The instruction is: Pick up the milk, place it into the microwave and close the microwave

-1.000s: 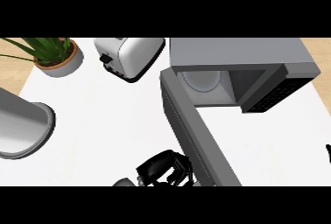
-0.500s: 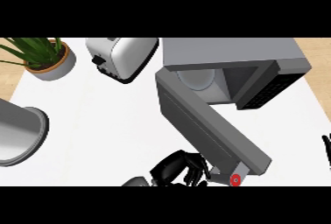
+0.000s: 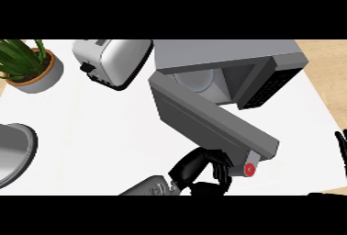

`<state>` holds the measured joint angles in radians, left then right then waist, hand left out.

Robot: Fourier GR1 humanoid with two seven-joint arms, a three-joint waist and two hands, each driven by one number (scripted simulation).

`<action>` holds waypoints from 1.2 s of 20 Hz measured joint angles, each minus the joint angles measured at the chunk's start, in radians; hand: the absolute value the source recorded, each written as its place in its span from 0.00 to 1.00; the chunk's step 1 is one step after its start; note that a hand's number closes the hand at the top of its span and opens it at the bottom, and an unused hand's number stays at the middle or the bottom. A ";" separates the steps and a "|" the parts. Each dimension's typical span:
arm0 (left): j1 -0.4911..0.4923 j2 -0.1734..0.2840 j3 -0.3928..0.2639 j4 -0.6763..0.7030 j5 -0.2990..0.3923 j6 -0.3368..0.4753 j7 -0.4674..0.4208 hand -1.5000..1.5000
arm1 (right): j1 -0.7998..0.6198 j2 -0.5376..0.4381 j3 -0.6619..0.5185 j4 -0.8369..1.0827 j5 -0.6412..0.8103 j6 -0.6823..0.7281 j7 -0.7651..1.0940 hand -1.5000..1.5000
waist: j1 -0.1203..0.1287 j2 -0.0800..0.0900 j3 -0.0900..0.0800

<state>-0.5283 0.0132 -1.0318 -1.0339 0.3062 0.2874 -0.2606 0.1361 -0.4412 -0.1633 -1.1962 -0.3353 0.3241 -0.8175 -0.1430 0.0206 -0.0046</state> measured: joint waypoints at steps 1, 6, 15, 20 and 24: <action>-0.019 0.003 -0.002 0.005 0.017 0.014 0.008 1.00 | -0.007 -0.005 0.004 -0.010 -0.003 0.004 0.006 0.00 | -0.008 0.002 0.000; -0.100 0.012 -0.006 0.044 0.077 0.086 0.024 1.00 | -0.028 -0.027 0.025 -0.049 -0.019 0.030 0.041 0.00 | -0.048 0.013 0.001; -0.240 0.014 0.008 0.144 0.154 0.163 0.054 1.00 | -0.080 -0.067 0.038 -0.097 -0.046 0.056 0.086 0.00 | -0.124 0.035 0.001; -0.308 0.012 0.019 0.193 0.197 0.188 0.077 1.00 | -0.114 -0.084 0.044 -0.119 -0.071 0.079 0.110 0.00 | -0.158 0.045 0.002; -0.367 0.010 0.042 0.212 0.233 0.204 0.083 1.00 | -0.143 -0.096 0.054 -0.134 -0.094 0.102 0.132 0.00 | -0.180 0.052 0.003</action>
<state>-0.8956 0.0231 -0.9898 -0.8216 0.5392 0.4911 -0.1776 -0.0074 -0.5375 -0.1096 -1.3298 -0.4289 0.4259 -0.6854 -0.3228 0.0725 -0.0019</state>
